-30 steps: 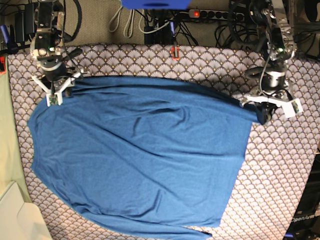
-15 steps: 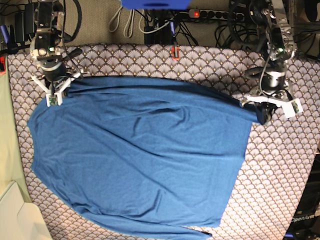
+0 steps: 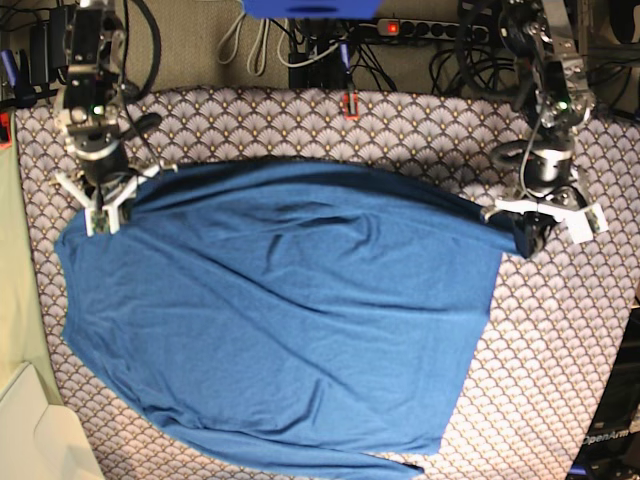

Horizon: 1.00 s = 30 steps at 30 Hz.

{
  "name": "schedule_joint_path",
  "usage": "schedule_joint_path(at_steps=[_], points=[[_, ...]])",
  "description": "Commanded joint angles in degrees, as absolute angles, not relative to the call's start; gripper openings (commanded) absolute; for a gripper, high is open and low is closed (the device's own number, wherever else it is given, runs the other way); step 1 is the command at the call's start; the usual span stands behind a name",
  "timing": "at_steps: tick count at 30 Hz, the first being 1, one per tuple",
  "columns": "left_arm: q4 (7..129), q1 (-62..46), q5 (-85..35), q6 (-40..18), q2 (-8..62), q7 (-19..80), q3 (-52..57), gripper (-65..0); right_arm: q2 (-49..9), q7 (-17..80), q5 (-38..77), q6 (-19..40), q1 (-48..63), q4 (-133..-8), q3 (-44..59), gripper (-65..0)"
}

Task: Fold the T-shirt properly
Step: 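Pull the held edge toward the robot base with both grippers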

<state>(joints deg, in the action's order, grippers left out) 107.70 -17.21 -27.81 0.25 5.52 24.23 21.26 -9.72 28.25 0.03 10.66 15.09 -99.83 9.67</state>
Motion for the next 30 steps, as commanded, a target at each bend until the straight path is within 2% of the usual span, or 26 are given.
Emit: schedule_joint_path(at_steps=[1, 20, 30], points=[[108.6, -16.0, -28.1, 0.0, 5.8, 22.7, 21.4, -64.6, -10.4, 26.9, 0.0, 10.2, 14.5, -100.8, 9.8, -65.0], [102.7, -9.6, -27.9, 0.0, 5.8, 22.7, 21.4, -64.6, -10.6, 26.9, 0.0, 10.2, 5.9, -100.5, 9.8, -65.0], [99.7, -8.5, -27.6, 0.0, 5.8, 22.7, 21.4, -64.4, -10.5, 26.9, 0.0, 10.2, 2.2, -94.0, 9.2, -65.0]])
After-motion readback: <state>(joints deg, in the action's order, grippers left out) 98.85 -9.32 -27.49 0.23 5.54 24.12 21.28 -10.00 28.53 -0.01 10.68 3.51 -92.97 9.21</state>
